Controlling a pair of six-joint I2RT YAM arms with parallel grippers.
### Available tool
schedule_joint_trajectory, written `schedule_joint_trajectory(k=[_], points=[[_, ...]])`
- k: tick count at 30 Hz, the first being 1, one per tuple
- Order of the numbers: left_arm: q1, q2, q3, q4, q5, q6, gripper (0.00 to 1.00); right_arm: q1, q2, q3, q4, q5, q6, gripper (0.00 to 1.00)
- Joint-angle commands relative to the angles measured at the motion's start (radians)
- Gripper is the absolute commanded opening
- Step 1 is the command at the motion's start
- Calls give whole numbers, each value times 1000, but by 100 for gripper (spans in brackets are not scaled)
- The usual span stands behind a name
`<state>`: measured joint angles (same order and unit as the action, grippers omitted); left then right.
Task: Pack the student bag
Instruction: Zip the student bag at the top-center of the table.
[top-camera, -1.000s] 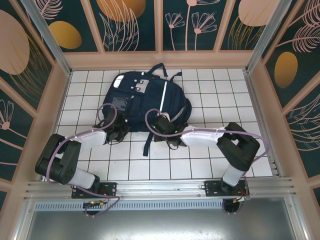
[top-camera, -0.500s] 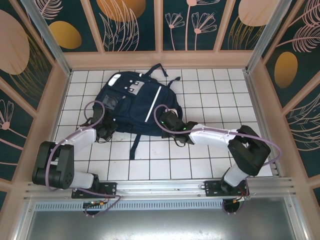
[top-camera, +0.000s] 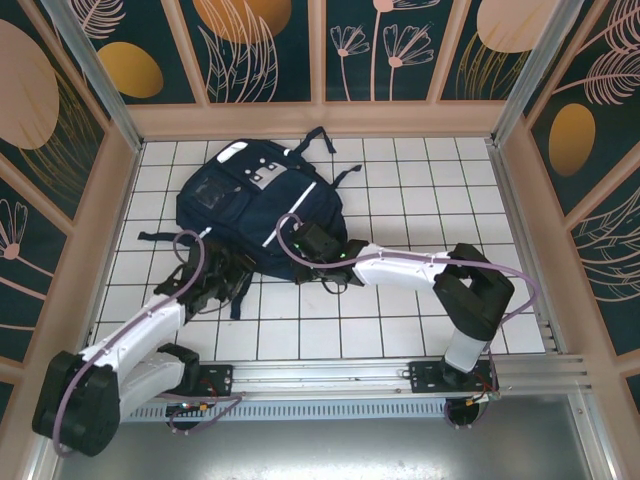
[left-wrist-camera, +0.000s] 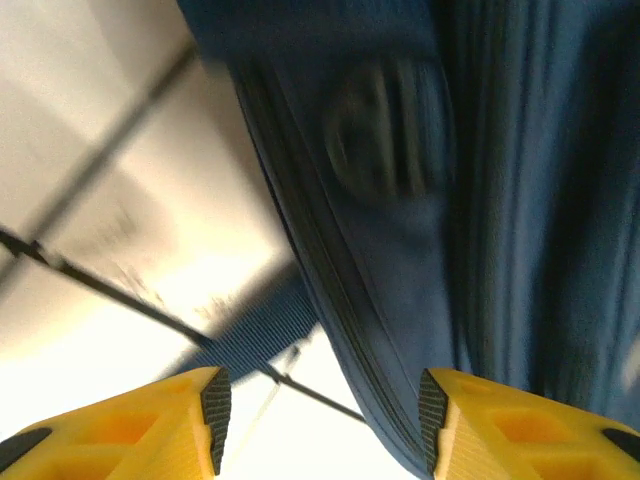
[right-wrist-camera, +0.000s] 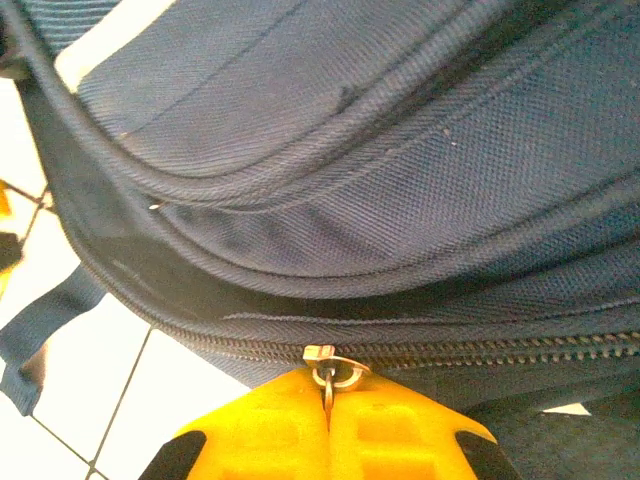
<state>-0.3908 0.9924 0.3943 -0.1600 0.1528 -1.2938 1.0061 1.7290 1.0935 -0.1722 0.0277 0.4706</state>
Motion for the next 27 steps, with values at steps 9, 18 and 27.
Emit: schedule_joint_trajectory(k=[9,18,27], points=[[-187,52,-3,106,-148,-239,56,69,71,116,51,-188,-128,0],[-210,-97,19,-8,-232,-272,55,66,84,103,55,-182,-126,0],[-210,-46,-82,192,-222,-305,64,68,86,112,60,-189,-126,0]])
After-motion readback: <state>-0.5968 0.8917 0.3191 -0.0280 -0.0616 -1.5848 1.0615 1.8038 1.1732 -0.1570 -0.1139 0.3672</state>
